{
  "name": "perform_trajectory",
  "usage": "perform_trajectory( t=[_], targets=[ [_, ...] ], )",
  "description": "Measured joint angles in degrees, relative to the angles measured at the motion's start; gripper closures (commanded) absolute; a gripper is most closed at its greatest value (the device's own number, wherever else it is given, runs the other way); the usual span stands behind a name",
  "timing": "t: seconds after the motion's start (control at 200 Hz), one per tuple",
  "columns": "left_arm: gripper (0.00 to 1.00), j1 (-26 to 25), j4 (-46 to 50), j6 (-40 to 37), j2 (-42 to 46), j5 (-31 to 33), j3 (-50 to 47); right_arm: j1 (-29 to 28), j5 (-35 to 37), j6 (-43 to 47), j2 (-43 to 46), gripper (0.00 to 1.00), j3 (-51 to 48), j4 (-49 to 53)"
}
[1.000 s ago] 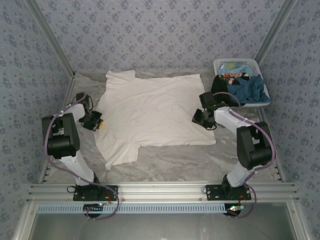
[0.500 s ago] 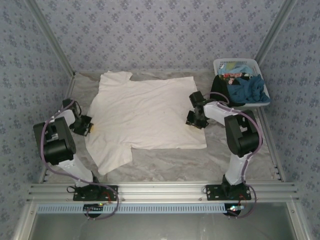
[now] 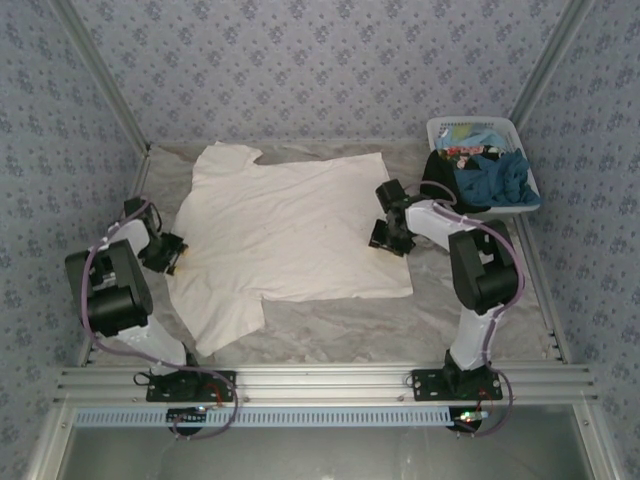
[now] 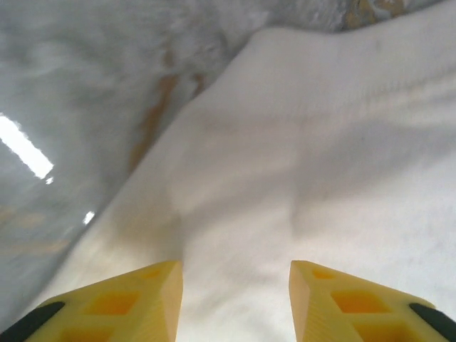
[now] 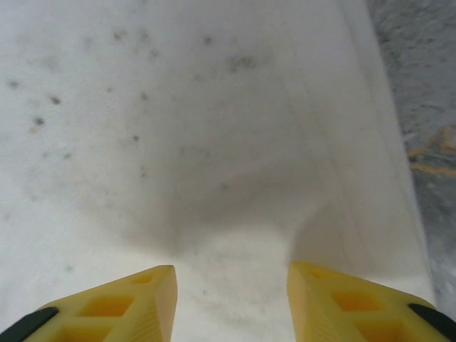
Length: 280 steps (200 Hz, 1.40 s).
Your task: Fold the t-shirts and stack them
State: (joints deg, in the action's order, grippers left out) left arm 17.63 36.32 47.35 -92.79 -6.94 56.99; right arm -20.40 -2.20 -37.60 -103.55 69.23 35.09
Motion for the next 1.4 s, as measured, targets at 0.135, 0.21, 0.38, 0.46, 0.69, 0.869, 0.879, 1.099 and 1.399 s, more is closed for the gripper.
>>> perform_trajectory(
  t=[0.135,0.21,0.38,0.46,0.69,0.869,0.879,1.099,1.399],
  targets=[
    [0.54,-1.9,8.9,-0.3,15.4,3.0,-4.5,0.0,-0.5,-0.1,8.9,0.44,-1.4,1.6],
    [0.54,-5.6,12.7,1.3,23.8,3.3,-10.5,0.0,-2.4,-0.1,14.1,0.43,-3.0,1.8],
    [0.53,-15.5,26.5,10.0,39.3,2.6,-22.7,0.0,-9.9,-0.3,19.2,0.43,-7.4,2.1],
    [0.54,-19.2,30.6,15.0,44.6,1.9,-23.3,0.0,-12.6,-0.3,19.6,0.43,-9.5,2.1],
    [0.57,-25.2,27.7,27.2,46.6,2.0,-27.3,0.0,-17.5,-0.7,19.9,0.43,-13.0,2.0],
    [0.58,-29.3,24.7,33.5,42.8,3.6,-29.6,0.4,-18.7,-0.7,21.9,0.43,-13.2,2.5],
    [0.58,-29.4,24.6,33.7,42.8,3.6,-29.7,0.5,-18.7,-0.7,22.0,0.43,-13.2,2.5],
    [0.57,-31.7,22.8,39.2,39.1,5.6,-30.9,1.3,-18.6,-0.7,22.6,0.44,-13.1,3.4],
    [0.57,-31.5,29.7,37.5,34.5,13.2,-16.2,0.5,-15.7,0.1,11.0,0.57,-6.1,0.4]
  ],
)
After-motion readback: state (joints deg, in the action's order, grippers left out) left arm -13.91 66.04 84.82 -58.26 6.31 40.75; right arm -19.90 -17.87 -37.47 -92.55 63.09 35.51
